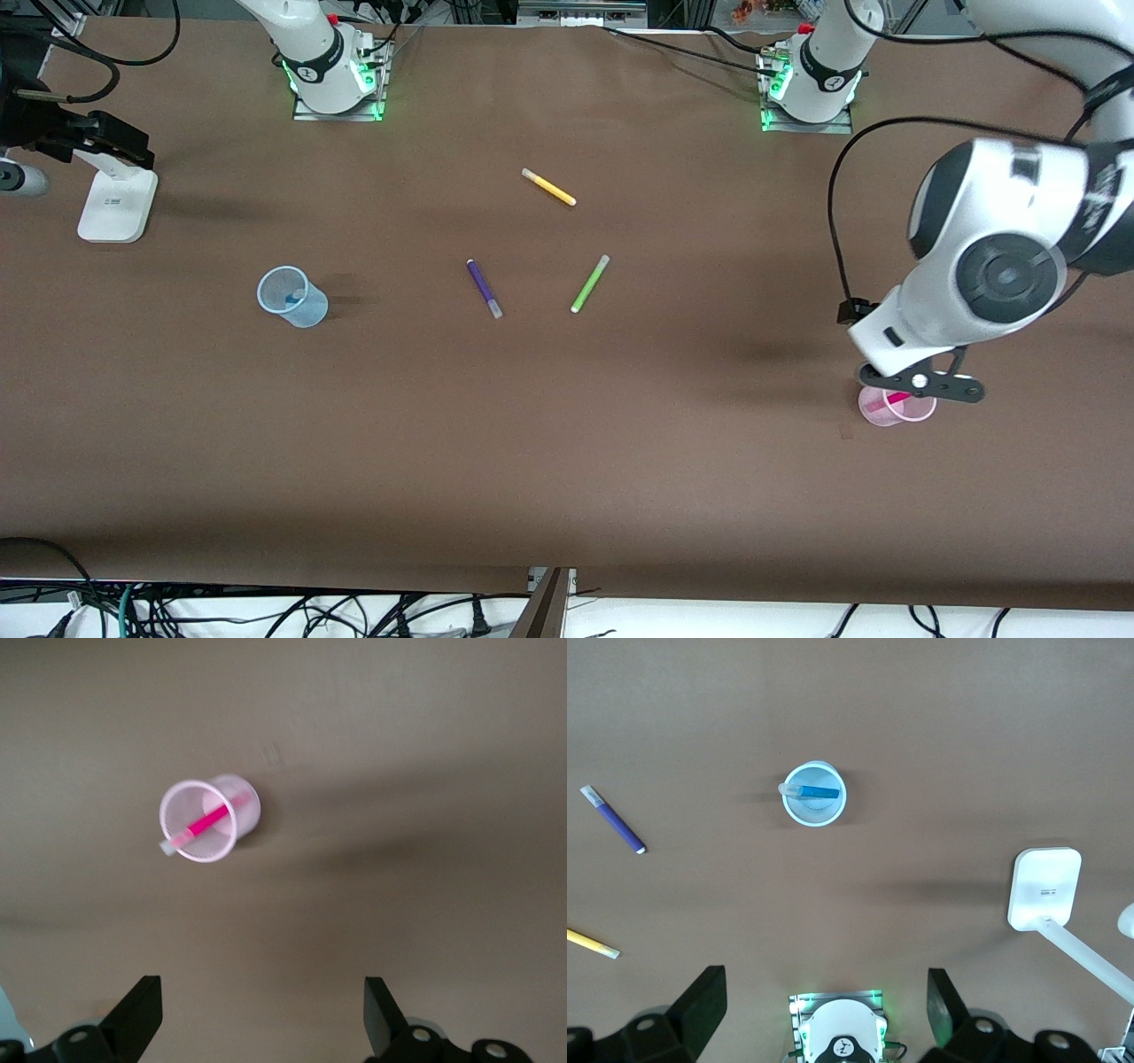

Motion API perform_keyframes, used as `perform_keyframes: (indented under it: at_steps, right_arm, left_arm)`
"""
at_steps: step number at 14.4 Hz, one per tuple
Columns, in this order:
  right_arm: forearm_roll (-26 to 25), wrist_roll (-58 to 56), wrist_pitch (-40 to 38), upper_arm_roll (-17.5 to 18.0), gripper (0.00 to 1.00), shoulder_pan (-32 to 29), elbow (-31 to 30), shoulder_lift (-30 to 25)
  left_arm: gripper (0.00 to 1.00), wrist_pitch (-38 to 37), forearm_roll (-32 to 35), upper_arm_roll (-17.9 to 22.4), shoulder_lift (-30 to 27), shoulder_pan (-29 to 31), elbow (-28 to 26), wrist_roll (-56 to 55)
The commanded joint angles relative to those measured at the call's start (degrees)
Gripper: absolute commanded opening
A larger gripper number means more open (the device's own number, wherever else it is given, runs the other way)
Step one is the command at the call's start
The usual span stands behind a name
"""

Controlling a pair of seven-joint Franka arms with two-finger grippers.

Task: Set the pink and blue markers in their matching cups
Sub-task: 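Open the left gripper to release the pink marker and raise it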

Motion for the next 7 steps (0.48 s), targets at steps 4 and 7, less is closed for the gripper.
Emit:
perform_keyframes:
  at_steps: [4, 7]
  right_arm:
    - [-1.41, 0.45, -1.85, -0.51, 1.00, -0.68, 3.07, 1.95]
    - [-1.32, 0.53, -1.50, -0.78, 1.00, -0.50, 3.07, 2.03]
  left_arm:
    - [1.00, -1.14, -1.78, -0.20, -3.27, 3.24, 5.54, -0.39]
    - [1.00, -2.18, -5.81, -0.03, -5.48, 6.13, 5.46, -0.22]
